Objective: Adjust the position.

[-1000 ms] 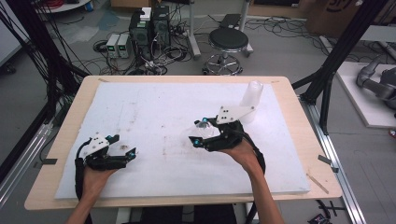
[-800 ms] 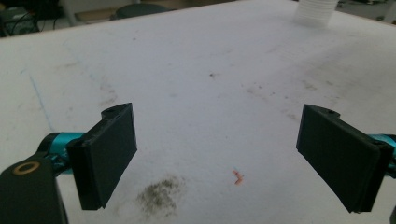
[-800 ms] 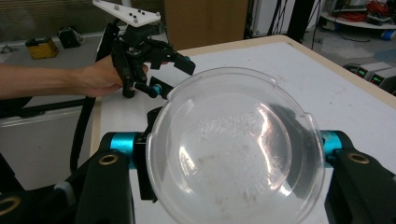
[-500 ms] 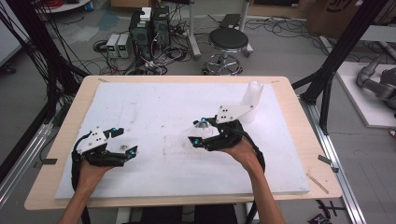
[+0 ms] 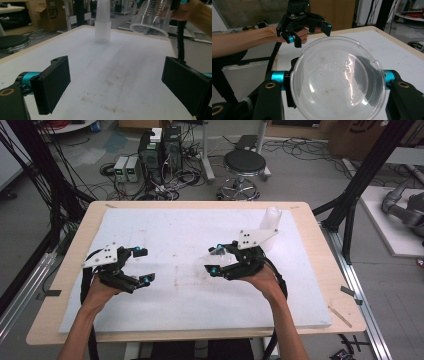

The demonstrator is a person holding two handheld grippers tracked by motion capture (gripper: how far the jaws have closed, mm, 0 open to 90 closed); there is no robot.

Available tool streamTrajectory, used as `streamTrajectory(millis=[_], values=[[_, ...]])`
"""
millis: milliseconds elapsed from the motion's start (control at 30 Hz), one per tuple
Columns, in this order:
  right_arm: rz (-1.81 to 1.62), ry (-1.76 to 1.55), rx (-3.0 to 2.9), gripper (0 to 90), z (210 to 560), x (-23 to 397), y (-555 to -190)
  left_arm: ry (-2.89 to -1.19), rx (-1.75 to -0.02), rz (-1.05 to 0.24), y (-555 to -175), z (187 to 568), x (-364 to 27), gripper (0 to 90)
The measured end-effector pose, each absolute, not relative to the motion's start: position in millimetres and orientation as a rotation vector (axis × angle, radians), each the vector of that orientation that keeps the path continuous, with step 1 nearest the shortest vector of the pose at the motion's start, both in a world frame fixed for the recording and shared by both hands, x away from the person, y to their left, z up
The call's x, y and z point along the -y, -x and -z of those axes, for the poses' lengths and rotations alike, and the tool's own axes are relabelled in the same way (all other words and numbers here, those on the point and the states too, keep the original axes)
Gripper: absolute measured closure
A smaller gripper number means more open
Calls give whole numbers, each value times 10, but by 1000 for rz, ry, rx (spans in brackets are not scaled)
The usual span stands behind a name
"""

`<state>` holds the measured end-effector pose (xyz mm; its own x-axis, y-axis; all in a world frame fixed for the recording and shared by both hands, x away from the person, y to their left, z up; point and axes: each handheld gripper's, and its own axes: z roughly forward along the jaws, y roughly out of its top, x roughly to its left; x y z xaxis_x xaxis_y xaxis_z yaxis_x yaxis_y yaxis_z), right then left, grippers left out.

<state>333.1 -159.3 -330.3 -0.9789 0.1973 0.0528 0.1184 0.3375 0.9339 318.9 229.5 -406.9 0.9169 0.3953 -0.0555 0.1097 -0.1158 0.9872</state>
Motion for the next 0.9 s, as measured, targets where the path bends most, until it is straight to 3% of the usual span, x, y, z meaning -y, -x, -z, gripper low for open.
streamTrajectory(millis=[233,900], values=[[-1761,-270,-2519,423,3302,1573,-3323,-1664,-268,-155,-3249,3930,-1993,83],[-1775,-229,-2560,424,3313,1515,-3310,-1672,-105,-66,-3310,3860,-1200,88]])
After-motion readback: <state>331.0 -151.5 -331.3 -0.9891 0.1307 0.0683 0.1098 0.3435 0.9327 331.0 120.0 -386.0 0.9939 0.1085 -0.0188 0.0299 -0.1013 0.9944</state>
